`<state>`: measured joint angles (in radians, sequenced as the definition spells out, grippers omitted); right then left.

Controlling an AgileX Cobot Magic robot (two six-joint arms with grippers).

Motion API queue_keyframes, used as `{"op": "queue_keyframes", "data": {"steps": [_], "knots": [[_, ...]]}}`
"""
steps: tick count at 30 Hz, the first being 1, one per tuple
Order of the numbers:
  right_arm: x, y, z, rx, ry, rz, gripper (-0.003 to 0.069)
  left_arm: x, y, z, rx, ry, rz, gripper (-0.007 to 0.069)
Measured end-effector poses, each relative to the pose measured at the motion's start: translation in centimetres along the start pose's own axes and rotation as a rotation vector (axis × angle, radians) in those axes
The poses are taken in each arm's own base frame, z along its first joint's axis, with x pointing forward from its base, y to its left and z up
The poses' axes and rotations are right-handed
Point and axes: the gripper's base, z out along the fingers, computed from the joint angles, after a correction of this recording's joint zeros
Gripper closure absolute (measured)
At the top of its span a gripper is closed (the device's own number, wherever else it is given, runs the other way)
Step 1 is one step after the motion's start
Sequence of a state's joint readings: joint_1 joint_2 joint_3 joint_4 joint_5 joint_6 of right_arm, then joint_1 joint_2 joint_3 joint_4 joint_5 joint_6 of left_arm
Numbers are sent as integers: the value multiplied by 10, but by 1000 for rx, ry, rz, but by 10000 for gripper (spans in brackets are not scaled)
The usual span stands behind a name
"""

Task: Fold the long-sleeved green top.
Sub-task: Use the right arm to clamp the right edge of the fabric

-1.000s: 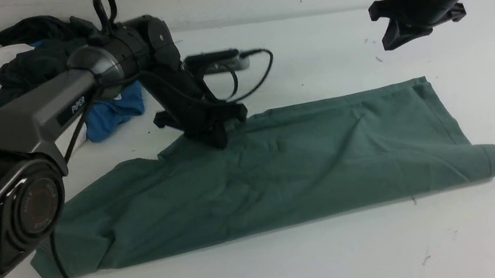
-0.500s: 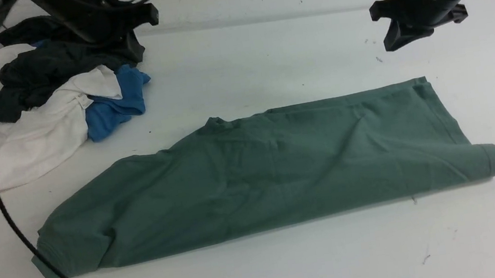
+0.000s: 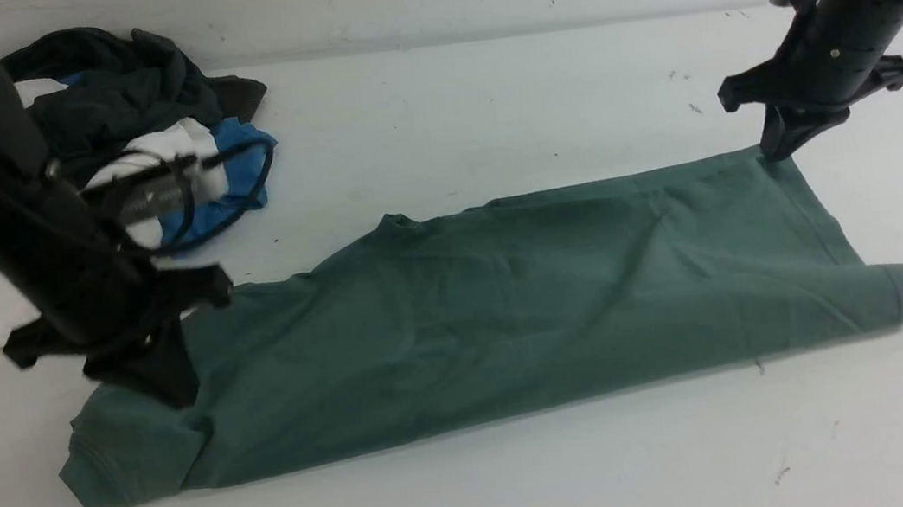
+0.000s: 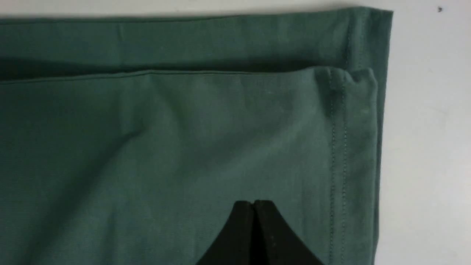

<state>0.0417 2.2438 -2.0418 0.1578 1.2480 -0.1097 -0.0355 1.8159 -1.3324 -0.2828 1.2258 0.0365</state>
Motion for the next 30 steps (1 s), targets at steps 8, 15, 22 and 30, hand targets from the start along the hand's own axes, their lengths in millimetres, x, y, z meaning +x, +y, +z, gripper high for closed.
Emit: {"op": "queue_keyframes", "data": {"steps": [8, 15, 22, 30], "knots": [[0, -2, 6, 10, 10, 12, 665, 8, 21, 11, -139, 43, -35, 629], [9, -1, -5, 26, 14, 47, 637, 3, 35, 21, -195, 67, -89, 629], [62, 1, -10, 33, 161, 53, 636, 1, 35, 24, -196, 74, -91, 629], [89, -16, 46, 131, 337, 55, 636, 1, 36, 24, -196, 73, -90, 629]]}}
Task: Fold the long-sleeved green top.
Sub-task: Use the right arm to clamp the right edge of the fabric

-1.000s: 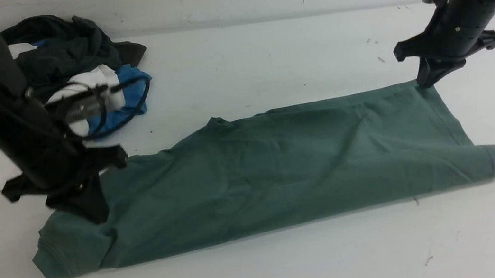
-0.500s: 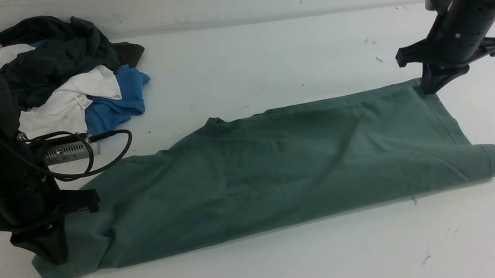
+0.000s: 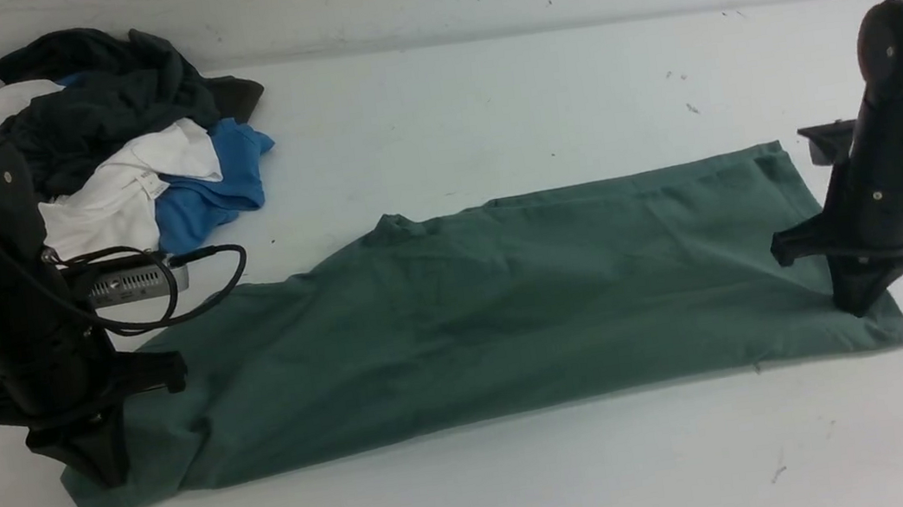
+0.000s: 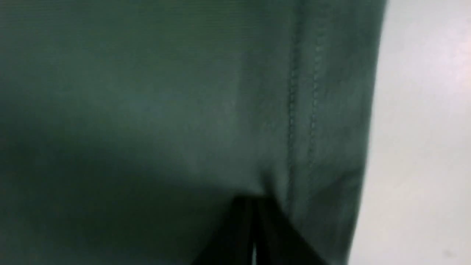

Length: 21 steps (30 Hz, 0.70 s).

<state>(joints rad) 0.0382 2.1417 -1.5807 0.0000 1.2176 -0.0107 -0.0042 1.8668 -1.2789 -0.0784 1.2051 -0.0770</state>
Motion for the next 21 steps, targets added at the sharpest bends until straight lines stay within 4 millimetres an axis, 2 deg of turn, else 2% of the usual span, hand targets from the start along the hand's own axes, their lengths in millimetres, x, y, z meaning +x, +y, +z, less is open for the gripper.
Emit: {"op": "queue_keyframes", "data": {"steps": [4, 5, 6, 7, 9, 10, 12, 14, 16, 17, 21], "knots": [[1, -8, -3, -6, -6, 39, 636, 0, 0, 0, 0, 0, 4, 629], [3, -16, -8, -5, -19, 58, 636, 0, 0, 0, 0, 0, 9, 629], [5, -24, -20, 0, -46, 74, 636, 0, 0, 0, 0, 0, 13, 629], [6, -25, -22, 1, -50, 78, 636, 0, 0, 0, 0, 0, 13, 629], [14, -42, -53, 5, -127, 122, 633, 0, 0, 0, 0, 0, 15, 629], [15, -43, -55, 6, -132, 126, 632, 0, 0, 0, 0, 0, 15, 629], [22, -54, -78, -14, -186, 170, 610, 0, 0, 0, 0, 0, 16, 629], [24, -55, -81, -23, -194, 180, 594, 0, 0, 0, 0, -1, 16, 629], [22, -53, -77, -56, -188, 185, 527, 0, 0, 0, 0, -3, 19, 629], [22, -53, -76, -61, -188, 187, 521, 0, 0, 0, 0, -3, 19, 629], [10, -46, -53, -110, -176, 146, 333, 0, 0, 0, 0, -4, 19, 629]]}}
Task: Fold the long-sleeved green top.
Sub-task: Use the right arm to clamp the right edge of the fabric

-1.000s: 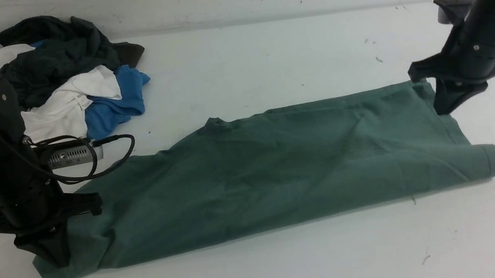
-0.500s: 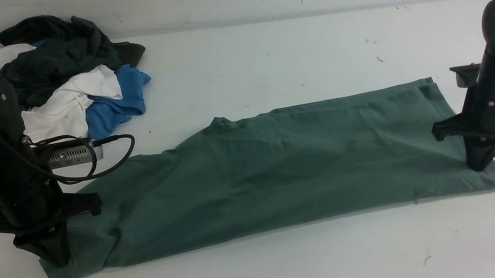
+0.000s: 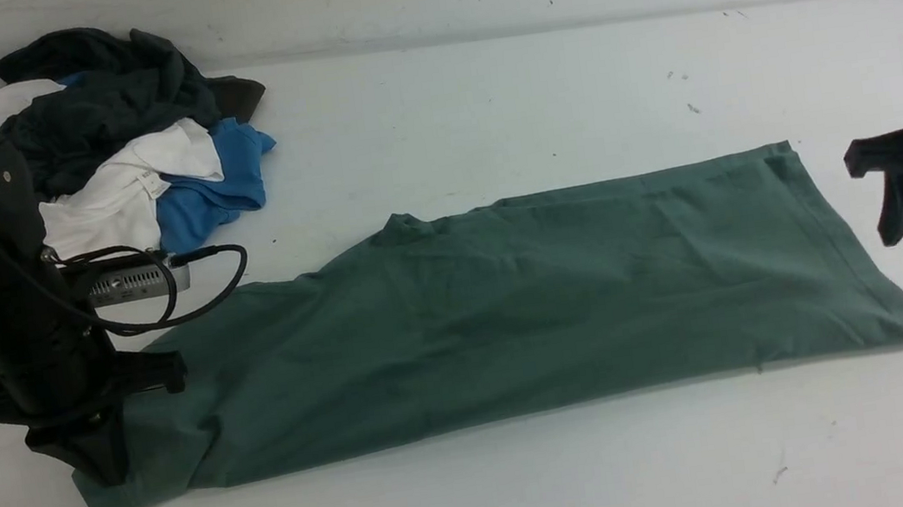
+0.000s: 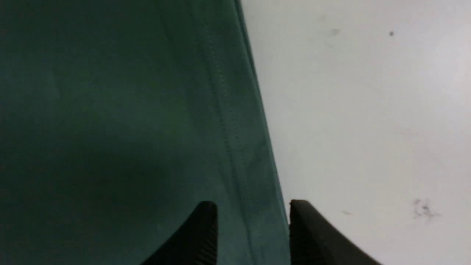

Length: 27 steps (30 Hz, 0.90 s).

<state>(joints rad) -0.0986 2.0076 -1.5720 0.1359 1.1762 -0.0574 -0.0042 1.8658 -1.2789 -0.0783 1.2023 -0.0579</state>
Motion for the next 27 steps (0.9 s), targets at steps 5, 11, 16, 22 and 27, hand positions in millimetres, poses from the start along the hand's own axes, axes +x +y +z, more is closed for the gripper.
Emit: {"op": "queue_keyframes", "data": {"steps": [5, 11, 16, 22, 27], "knots": [[-6, 0, 26, -31, 1, 7, 181, 0, 0, 0, 0, 0, 0, 629], [-9, 0, 57, -66, 37, -40, 102, 0, 0, 0, 1, 0, 0, 629], [-11, 8, 57, -95, 32, -74, 113, 0, 0, 0, 2, -1, -1, 629], [-10, 27, 60, -103, 40, -111, 341, 0, 0, 0, 2, -1, -1, 629], [-10, 18, 54, -33, 118, -97, 629, -2, -2, -21, 7, -71, 5, 629]]}}
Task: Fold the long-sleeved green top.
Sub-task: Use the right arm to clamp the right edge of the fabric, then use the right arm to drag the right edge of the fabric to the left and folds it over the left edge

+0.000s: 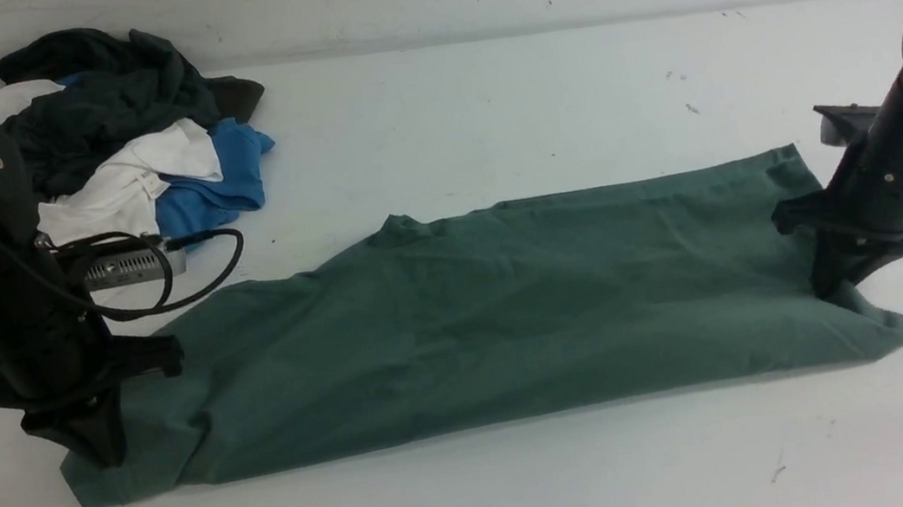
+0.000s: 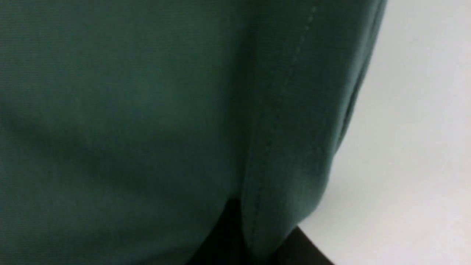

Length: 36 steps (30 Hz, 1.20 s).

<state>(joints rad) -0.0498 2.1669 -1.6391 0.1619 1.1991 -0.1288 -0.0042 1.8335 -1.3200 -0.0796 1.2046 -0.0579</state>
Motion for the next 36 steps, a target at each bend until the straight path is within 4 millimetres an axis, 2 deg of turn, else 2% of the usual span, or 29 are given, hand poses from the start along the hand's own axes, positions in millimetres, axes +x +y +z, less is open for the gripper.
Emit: {"op": "queue_keyframes", "data": {"steps": [2, 4, 6, 7, 8, 9, 10, 12, 14, 17, 19, 22, 25, 26, 27, 28, 29, 30, 31, 32, 33, 36], "knots": [[-1, -10, -9, 53, -9, 6, 633, 1, -1, -11, 4, -35, 2, 629], [1, -36, -36, 144, -65, 36, 633, 9, -2, -36, 11, -111, 8, 629], [8, -56, -64, 202, -119, 70, 633, 16, -2, -52, 15, -157, 11, 629], [11, -62, -76, 221, -142, 86, 633, 20, -2, -59, 17, -180, 12, 629], [13, -65, -80, 229, -146, 91, 633, 22, -3, -62, 18, -188, 13, 629], [21, -72, -105, 260, -196, 122, 633, 27, -3, -71, 22, -214, 15, 629], [26, -73, -117, 273, -218, 135, 633, 29, -3, -75, 23, -226, 16, 629], [36, -68, -146, 277, -285, 162, 633, 31, -3, -79, 24, -235, 17, 629], [47, -52, -174, 257, -363, 177, 633, 32, -3, -79, 23, -233, 17, 629], [60, -14, -204, 175, -456, 159, 634, 32, -3, -79, 22, -228, 17, 629], [66, 18, -215, 94, -491, 115, 634, 32, -3, -78, 21, -223, 17, 629], [68, 66, -214, -36, -485, 52, 634, 32, -3, -78, 21, -222, 17, 629], [66, 118, -199, -151, -452, -11, 634, 32, -3, -78, 21, -221, 17, 629], [67, 119, -199, -156, -451, -10, 634, 31, -3, -77, 21, -220, 17, 629], [64, 150, -187, -214, -442, -45, 634, 31, -3, -77, 21, -219, 17, 629], [63, 171, -177, -251, -435, -66, 634, 31, -3, -77, 21, -219, 17, 629], [63, 175, -175, -257, -434, -68, 634, 31, -3, -77, 21, -219, 17, 629], [62, 188, -168, -280, -429, -78, 634, 31, -3, -77, 21, -219, 17, 629], [60, 214, -152, -327, -418, -88, 634, 31, -3, -77, 21, -219, 18, 629], [61, 216, -149, -326, -410, -93, 634, 31, -3, -77, 21, -219, 18, 629], [59, 241, -130, -369, -410, -101, 634, 31, -3, -77, 21, -219, 19, 629], [54, 273, -90, -407, -380, -104, 625, 31, -3, -77, 21, -220, 19, 629]]}}
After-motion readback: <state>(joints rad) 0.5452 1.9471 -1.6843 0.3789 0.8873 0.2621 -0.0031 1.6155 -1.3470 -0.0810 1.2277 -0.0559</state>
